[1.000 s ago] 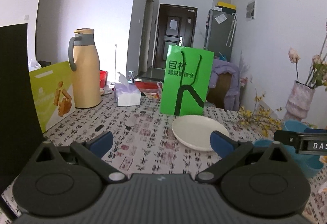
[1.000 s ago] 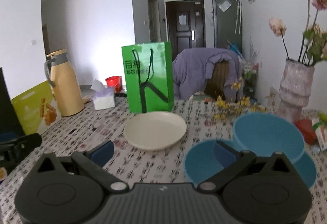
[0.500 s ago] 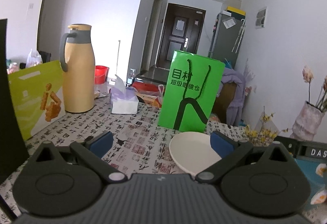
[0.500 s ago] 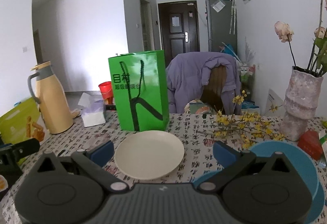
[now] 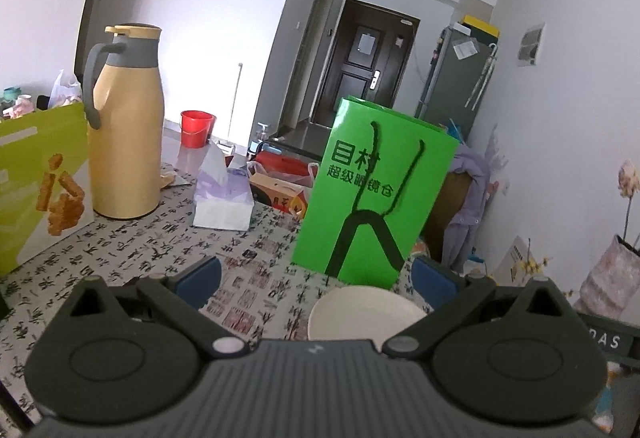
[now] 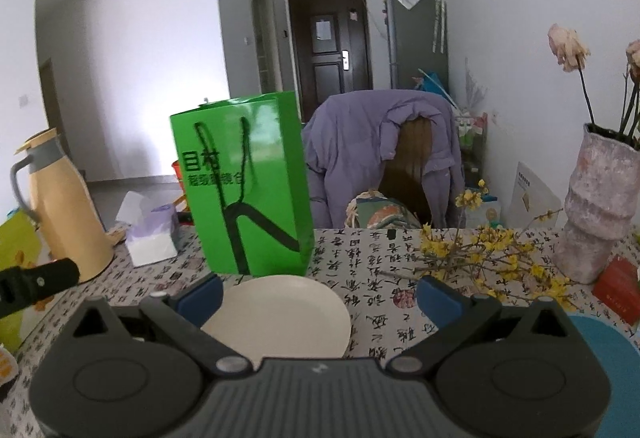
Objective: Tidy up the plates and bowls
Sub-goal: 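Pull both open grippers back away from the placed plate, then move both open grippers toward the cream plate beside the green bag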
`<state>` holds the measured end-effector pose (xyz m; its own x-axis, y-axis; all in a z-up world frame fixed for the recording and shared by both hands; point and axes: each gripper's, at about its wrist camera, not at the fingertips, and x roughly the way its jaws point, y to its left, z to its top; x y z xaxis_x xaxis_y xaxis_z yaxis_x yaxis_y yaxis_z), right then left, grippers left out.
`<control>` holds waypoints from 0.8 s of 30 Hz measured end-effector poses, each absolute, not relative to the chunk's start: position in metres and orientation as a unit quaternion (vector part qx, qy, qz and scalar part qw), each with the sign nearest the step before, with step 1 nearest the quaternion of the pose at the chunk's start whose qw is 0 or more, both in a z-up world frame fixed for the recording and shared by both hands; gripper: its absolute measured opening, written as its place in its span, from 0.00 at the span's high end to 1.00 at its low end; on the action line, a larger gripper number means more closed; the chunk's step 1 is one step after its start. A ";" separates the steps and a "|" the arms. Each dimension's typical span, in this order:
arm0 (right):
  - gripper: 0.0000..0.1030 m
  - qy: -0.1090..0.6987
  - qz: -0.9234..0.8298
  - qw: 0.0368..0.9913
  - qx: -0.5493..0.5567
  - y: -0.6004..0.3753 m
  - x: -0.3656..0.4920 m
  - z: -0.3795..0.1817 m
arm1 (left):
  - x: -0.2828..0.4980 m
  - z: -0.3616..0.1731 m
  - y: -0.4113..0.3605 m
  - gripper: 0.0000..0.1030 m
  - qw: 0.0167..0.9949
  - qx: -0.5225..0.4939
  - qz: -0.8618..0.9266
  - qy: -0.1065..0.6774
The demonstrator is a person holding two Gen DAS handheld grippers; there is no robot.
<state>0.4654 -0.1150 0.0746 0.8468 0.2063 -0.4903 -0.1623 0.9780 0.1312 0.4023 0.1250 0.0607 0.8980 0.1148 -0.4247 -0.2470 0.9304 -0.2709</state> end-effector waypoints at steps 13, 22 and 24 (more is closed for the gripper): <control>0.00 0.267 0.071 0.960 0.038 -0.109 0.512 0.072 | 0.466 0.044 0.136 0.00 0.948 -0.184 0.130 0.224; 0.00 0.283 0.063 0.957 0.017 -0.092 0.539 0.052 | 0.489 0.011 0.151 0.00 0.946 -0.170 0.143 0.237; 0.00 0.293 0.059 0.954 0.018 -0.090 0.544 0.047 | 0.493 0.006 0.155 0.00 0.944 -0.175 0.136 0.244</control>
<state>0.5442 -0.0905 0.0468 0.8214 0.1230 -0.5569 -0.1015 0.9924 0.0695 0.4929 0.1547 0.0057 0.8443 0.1716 -0.5076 -0.3424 0.9015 -0.2647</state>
